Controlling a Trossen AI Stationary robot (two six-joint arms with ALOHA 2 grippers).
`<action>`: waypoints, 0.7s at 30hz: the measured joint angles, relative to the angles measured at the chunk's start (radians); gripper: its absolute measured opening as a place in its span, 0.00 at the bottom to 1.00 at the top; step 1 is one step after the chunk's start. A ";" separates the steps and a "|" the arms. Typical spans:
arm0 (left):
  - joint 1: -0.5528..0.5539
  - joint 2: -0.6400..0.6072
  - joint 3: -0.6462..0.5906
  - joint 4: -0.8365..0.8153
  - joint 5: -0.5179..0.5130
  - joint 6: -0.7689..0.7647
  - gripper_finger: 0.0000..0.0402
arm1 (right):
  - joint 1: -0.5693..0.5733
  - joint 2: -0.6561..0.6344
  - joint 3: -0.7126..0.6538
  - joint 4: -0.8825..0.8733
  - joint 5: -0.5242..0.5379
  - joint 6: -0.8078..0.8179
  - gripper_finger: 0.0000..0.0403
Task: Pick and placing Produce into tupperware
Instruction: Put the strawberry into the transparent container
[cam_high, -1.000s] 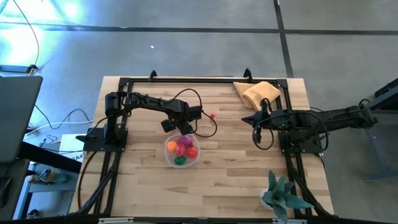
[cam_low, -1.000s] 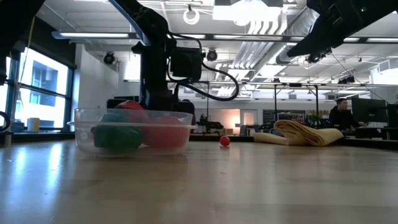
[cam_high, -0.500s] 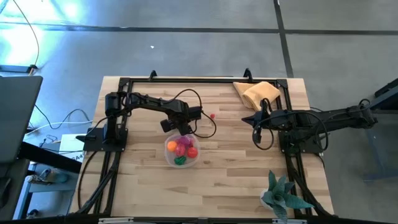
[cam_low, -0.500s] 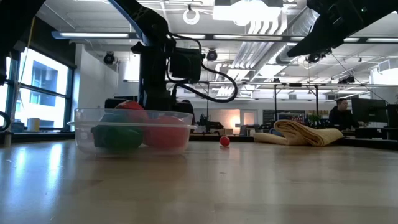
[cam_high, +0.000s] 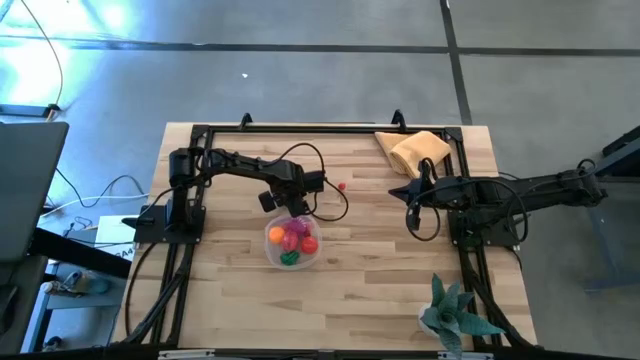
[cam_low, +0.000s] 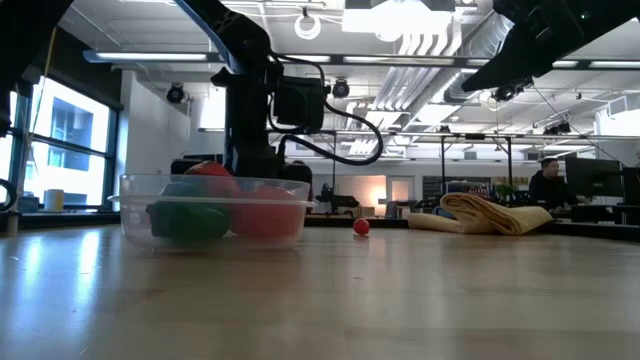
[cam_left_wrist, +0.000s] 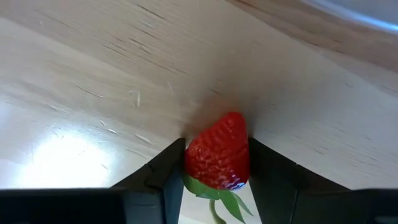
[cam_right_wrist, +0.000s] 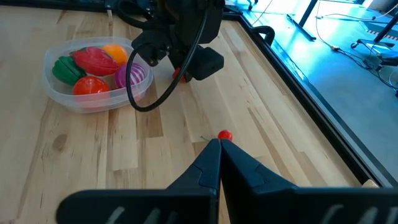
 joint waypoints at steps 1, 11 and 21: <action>0.000 0.000 0.000 0.000 0.000 0.000 0.36 | 0.000 0.000 0.000 0.000 0.000 0.000 0.00; 0.000 0.000 0.000 0.001 -0.001 -0.008 0.37 | 0.000 0.000 0.000 0.000 0.000 0.000 0.00; 0.001 0.005 0.086 -0.062 -0.005 -0.057 0.35 | 0.000 0.000 0.000 0.000 0.000 0.000 0.00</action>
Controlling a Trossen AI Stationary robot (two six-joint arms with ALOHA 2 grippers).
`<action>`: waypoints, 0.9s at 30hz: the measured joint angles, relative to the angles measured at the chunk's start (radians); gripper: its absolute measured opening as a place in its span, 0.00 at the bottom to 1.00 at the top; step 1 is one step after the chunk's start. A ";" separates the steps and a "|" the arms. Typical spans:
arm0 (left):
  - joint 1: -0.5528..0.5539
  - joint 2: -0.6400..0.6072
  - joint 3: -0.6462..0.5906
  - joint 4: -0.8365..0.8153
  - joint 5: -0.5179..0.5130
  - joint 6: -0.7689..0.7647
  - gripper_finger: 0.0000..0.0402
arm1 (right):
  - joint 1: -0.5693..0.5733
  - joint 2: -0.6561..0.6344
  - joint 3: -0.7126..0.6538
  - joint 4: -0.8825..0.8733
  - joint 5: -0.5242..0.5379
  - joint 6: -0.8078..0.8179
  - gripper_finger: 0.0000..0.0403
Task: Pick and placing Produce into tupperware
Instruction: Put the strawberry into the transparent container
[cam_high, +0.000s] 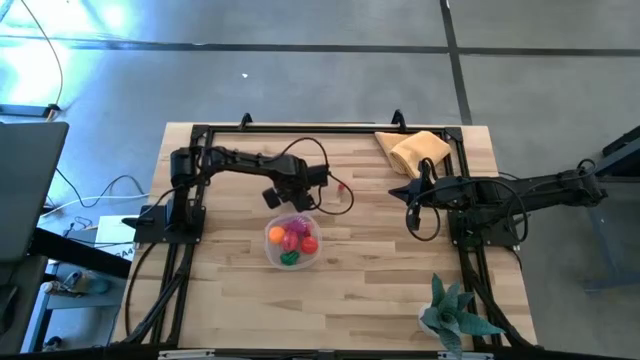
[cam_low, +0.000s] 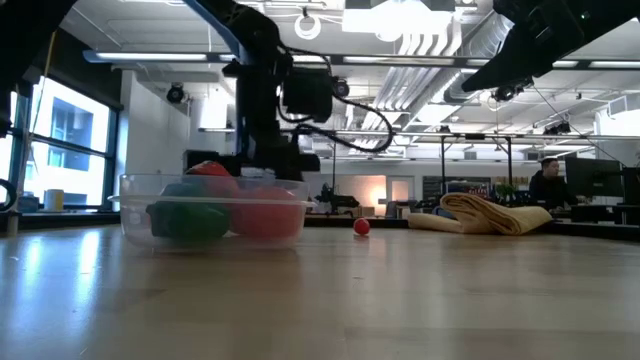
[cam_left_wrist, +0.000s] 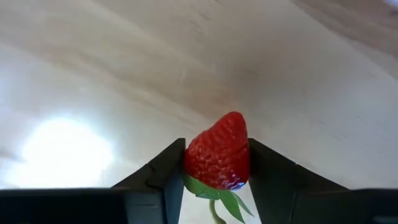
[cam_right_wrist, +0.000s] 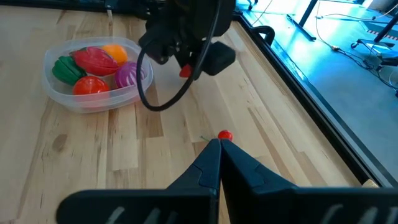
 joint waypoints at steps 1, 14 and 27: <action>0.000 0.000 0.018 -0.018 0.000 -0.007 0.35 | 0.000 0.000 0.000 0.000 0.000 0.000 0.00; -0.008 -0.003 0.248 -0.320 0.079 -0.183 0.35 | 0.000 0.000 0.000 0.000 0.000 0.000 0.00; -0.215 -0.004 0.356 -0.408 0.132 -0.271 0.34 | 0.000 0.000 0.000 -0.001 0.000 0.000 0.00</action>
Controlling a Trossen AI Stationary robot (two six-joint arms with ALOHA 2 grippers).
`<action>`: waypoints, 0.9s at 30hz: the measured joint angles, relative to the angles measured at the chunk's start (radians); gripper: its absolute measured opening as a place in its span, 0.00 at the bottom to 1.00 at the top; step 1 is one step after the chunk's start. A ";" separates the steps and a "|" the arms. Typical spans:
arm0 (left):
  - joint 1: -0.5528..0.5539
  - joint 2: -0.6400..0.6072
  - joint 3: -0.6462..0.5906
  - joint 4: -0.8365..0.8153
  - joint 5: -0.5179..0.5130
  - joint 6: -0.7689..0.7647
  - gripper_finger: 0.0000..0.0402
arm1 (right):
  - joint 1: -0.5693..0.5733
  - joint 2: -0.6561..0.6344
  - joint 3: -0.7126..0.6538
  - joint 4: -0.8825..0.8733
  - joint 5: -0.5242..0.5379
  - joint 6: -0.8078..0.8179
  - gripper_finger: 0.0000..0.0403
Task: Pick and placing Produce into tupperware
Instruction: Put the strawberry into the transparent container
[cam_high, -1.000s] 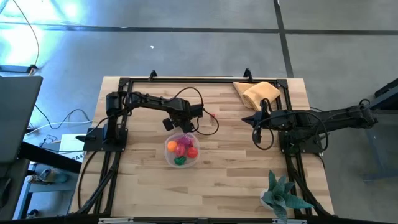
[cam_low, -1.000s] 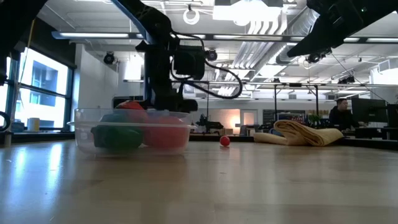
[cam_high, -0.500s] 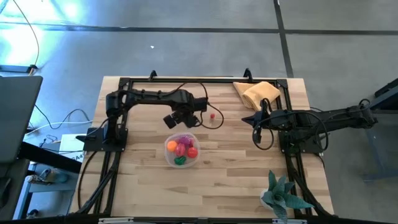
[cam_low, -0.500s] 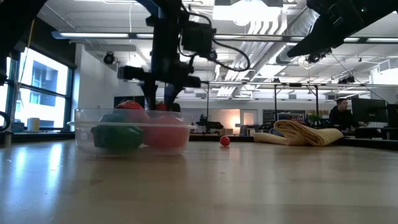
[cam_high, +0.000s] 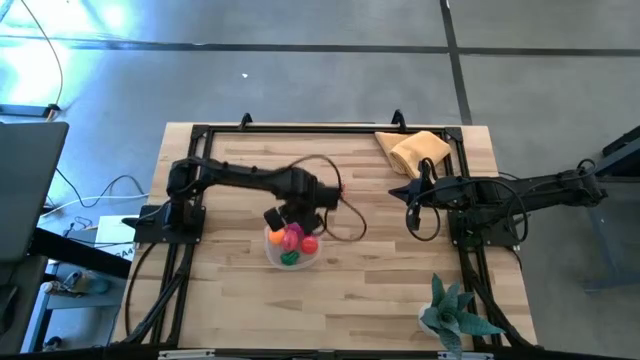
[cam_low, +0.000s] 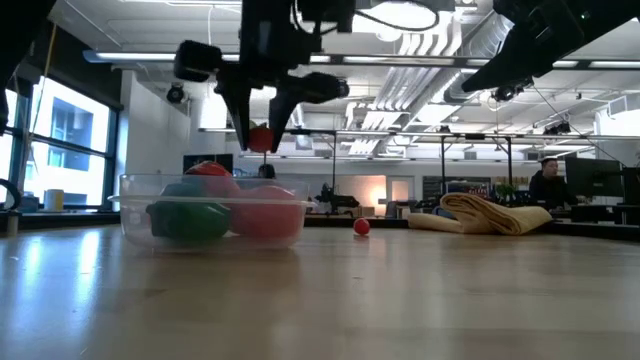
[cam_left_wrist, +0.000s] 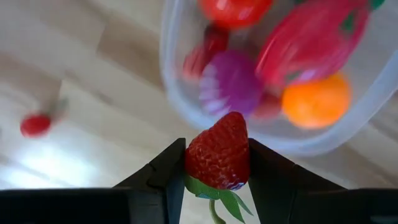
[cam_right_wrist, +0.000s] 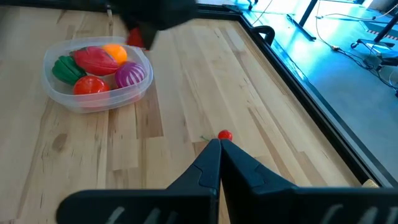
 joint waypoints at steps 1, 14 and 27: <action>-0.021 0.000 0.000 0.003 -0.003 -0.005 0.34 | 0.000 0.000 0.000 0.000 0.000 0.000 0.00; -0.167 0.000 -0.001 0.155 0.009 -0.031 0.34 | 0.000 0.000 0.000 0.000 0.000 0.000 0.00; -0.131 0.000 -0.111 0.260 0.014 -0.062 0.34 | 0.000 0.000 0.000 0.000 0.000 0.000 0.00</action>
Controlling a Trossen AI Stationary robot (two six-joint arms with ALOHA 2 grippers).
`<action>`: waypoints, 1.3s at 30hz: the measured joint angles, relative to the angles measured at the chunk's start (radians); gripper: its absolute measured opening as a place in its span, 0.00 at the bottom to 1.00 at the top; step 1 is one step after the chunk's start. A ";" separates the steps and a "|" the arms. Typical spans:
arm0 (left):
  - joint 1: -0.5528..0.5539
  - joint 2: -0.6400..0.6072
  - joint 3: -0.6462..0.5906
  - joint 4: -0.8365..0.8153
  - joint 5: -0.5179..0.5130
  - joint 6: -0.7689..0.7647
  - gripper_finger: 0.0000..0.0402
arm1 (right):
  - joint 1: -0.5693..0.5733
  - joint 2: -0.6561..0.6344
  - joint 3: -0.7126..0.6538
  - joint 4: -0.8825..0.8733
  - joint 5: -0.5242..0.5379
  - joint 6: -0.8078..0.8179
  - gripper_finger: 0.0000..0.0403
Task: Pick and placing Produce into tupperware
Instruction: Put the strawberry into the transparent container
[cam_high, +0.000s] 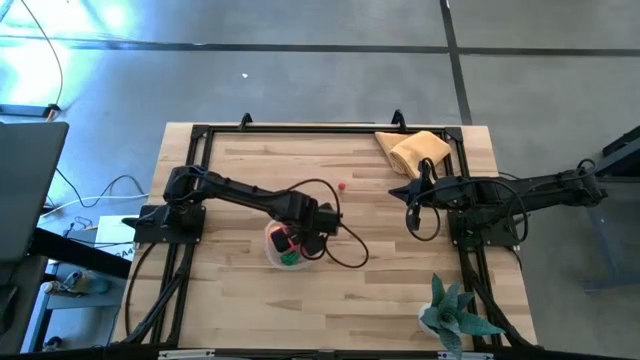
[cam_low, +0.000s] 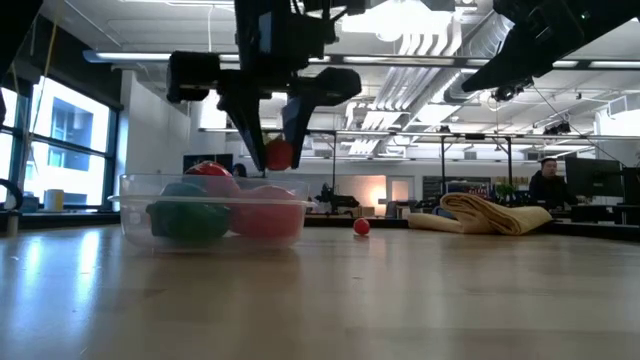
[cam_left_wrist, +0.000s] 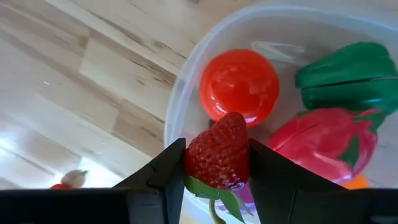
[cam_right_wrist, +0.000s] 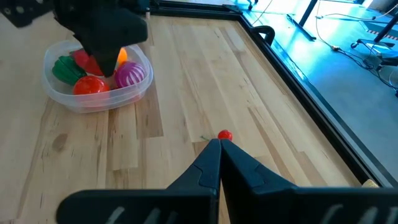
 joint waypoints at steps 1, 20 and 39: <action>0.000 0.000 -0.006 0.001 -0.001 -0.002 0.34 | 0.000 0.000 0.000 0.000 0.000 0.000 0.00; 0.014 0.008 -0.095 0.056 -0.044 -0.022 0.34 | 0.000 0.000 0.000 -0.004 0.000 0.000 0.00; 0.014 0.008 -0.096 0.056 -0.088 -0.050 0.37 | 0.000 0.000 0.000 -0.004 0.000 0.000 0.00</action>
